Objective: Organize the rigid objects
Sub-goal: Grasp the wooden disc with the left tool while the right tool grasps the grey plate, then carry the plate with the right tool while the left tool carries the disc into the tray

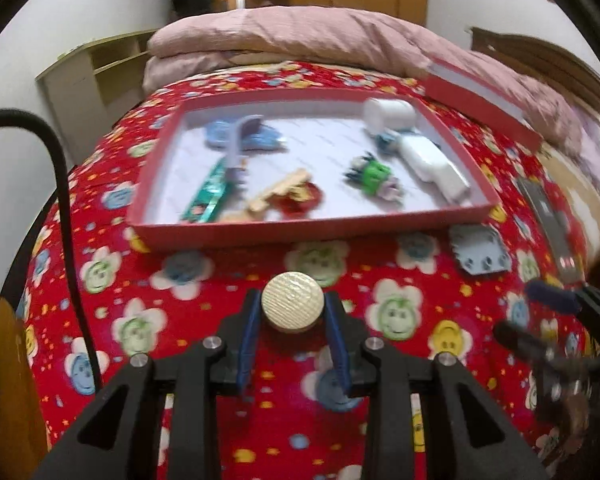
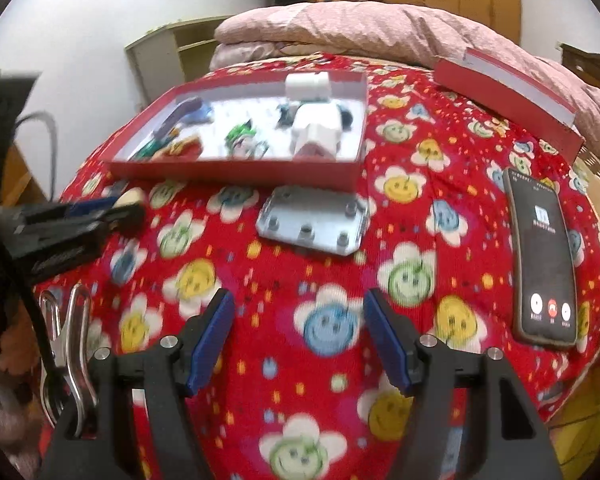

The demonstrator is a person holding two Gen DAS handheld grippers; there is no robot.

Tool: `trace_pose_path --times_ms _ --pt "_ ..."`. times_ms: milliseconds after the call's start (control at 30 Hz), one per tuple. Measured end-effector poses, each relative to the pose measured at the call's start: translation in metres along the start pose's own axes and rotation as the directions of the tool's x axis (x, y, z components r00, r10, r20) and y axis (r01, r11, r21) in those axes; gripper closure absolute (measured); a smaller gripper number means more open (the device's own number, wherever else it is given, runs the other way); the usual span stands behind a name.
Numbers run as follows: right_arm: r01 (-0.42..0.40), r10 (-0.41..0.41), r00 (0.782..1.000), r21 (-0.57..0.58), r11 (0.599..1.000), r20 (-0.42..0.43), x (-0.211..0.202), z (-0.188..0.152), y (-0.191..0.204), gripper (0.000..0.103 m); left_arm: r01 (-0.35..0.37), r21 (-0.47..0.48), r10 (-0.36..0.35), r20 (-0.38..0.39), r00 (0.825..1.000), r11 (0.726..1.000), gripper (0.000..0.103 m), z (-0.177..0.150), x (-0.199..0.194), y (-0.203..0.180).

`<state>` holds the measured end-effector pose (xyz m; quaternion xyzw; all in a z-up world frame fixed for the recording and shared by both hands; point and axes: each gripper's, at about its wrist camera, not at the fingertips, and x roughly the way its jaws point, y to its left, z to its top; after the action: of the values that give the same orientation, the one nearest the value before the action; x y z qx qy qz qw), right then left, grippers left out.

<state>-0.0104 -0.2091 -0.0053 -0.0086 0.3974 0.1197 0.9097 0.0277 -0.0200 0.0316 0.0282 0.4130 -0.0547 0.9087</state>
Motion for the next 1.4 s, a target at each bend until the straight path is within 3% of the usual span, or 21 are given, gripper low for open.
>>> trace_pose_path --times_ms 267,667,833,1400 --pt "0.061 -0.059 0.998 0.108 0.992 -0.021 0.021 0.03 0.001 0.034 0.018 -0.057 -0.018 0.004 1.0 0.998 0.07 -0.005 -0.001 0.023" --pt "0.156 -0.156 0.988 0.065 0.986 -0.003 0.043 0.037 0.017 0.024 0.045 -0.079 -0.046 0.0 0.999 0.996 0.07 -0.01 0.005 0.029" --pt "0.147 -0.148 0.989 0.071 0.987 0.006 0.039 0.034 0.013 0.031 0.043 -0.08 -0.043 0.001 0.999 0.996 0.07 -0.01 0.004 0.029" --pt "0.038 -0.041 0.999 0.101 0.994 0.031 0.013 0.021 0.014 0.031 0.05 -0.055 -0.048 0.033 0.998 0.997 0.07 -0.003 -0.016 0.02"
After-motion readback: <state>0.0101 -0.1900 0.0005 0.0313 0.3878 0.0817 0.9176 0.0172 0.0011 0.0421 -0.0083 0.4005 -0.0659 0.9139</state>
